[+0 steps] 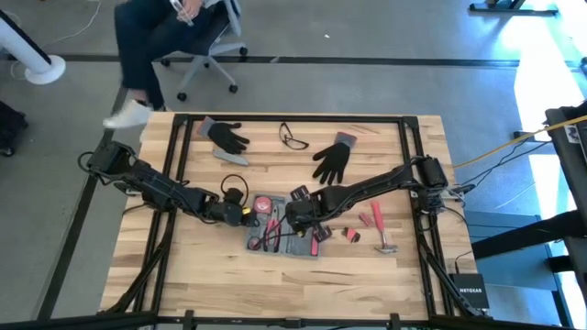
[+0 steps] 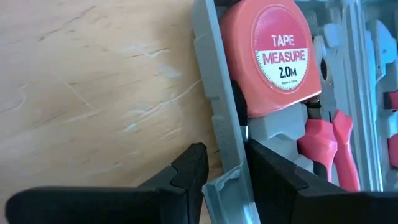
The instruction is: Prefit tool cases
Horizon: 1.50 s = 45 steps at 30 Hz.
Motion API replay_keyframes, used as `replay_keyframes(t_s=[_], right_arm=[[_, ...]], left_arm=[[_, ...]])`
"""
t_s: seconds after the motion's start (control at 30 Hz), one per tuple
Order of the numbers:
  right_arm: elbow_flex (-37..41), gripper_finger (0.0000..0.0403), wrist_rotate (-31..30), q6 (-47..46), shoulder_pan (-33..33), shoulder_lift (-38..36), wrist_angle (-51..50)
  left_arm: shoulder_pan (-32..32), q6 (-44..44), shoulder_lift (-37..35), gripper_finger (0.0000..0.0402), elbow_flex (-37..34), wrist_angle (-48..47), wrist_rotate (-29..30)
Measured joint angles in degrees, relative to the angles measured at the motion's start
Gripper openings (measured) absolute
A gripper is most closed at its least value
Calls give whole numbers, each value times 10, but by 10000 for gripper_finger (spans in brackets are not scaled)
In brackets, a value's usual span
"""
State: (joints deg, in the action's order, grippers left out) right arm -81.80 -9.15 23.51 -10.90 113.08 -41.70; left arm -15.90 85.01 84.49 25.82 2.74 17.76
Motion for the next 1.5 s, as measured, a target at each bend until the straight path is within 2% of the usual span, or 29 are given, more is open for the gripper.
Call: replay_keyframes(t_s=[0.13,0.3,0.37,0.5,0.6,0.7,0.87,1.0,1.13,1.2,1.27,1.37,1.5], right_arm=[[0,18,-32,26,-6,0,15],[0,18,-19,89,-29,0,16],[3,18,-3,83,-39,0,22],[2,18,-22,15,-52,-6,23],[2,18,-9,-101,-47,-31,-1],[8,18,37,-255,-32,-56,11],[53,18,118,-499,-17,-73,100],[118,18,138,-676,-17,-89,235],[233,18,92,-902,-17,-115,460],[294,18,37,-997,-27,-121,574],[336,18,-18,-1072,-39,-121,635],[361,18,-72,-1154,-51,-118,671],[363,18,-83,-1230,-54,-111,633]], left_arm=[[0,5,-1,106,0,-16,-5],[0,-15,-3,106,0,-17,-13],[0,-33,-10,106,0,-20,-20],[-1,-77,-38,106,-3,-36,-34],[-2,-98,-63,106,-3,-68,-36],[-2,-102,-80,106,-3,-115,-35],[-2,-100,-83,106,-3,-120,-40],[-2,-102,-83,106,-3,-108,-47],[-2,-116,-83,106,-2,-105,-62],[-2,-132,-83,106,-2,-104,-68],[-2,-146,-83,106,-2,-103,-73],[-2,-149,-83,106,-2,-102,-74],[-2,-149,-84,106,-2,-99,-75]])
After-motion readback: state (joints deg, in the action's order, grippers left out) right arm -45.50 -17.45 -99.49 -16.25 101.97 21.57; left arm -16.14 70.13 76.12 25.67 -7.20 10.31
